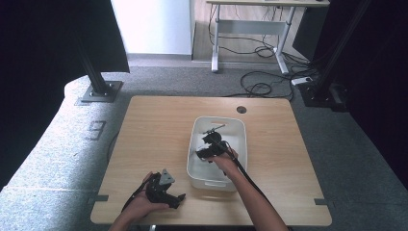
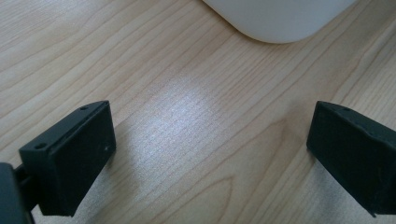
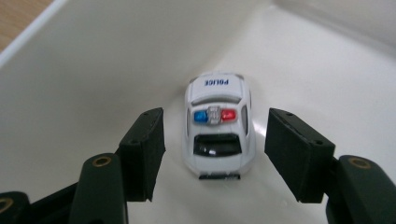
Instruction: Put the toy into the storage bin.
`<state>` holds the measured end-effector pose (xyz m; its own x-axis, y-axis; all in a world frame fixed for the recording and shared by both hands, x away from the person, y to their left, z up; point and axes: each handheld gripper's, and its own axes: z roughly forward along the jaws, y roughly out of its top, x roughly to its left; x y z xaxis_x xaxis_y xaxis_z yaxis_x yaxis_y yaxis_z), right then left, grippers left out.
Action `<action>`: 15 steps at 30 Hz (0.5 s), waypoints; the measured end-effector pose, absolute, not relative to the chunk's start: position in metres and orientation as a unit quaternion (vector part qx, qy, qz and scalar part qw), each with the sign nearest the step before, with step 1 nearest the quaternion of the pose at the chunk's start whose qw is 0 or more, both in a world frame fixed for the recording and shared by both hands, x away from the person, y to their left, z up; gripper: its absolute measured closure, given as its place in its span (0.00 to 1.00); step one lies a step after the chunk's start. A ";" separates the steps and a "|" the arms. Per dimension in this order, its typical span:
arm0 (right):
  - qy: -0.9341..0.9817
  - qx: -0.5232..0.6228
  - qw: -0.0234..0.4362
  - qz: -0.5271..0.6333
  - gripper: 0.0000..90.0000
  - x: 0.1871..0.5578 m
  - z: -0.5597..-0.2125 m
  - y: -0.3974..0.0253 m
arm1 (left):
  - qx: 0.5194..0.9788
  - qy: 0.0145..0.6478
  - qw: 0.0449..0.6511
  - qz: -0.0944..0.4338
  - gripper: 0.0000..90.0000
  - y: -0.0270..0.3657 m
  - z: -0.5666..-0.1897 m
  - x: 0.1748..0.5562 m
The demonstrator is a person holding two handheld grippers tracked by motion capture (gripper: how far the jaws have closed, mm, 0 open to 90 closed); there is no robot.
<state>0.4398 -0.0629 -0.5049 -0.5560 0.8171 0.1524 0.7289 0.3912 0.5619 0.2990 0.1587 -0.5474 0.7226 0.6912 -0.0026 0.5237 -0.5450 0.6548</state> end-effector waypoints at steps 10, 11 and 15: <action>0.838 0.461 0.050 0.288 0.43 0.434 -0.511 -0.064 | 0.869 0.350 0.325 0.129 0.02 0.159 -0.547 0.299; 0.838 0.461 0.050 0.288 0.43 0.434 -0.511 -0.064 | 0.869 0.350 0.325 0.129 0.02 0.159 -0.547 0.299; 0.841 0.457 0.038 0.288 0.47 0.433 -0.511 -0.064 | 0.869 0.350 0.325 0.128 0.02 0.159 -0.547 0.299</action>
<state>0.4325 -0.0636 -0.5109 -0.5802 0.7895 0.2000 0.7462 0.4169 0.5190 0.2989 0.1586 -0.5475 0.7219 0.6919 -0.0042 0.5251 -0.5439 0.6546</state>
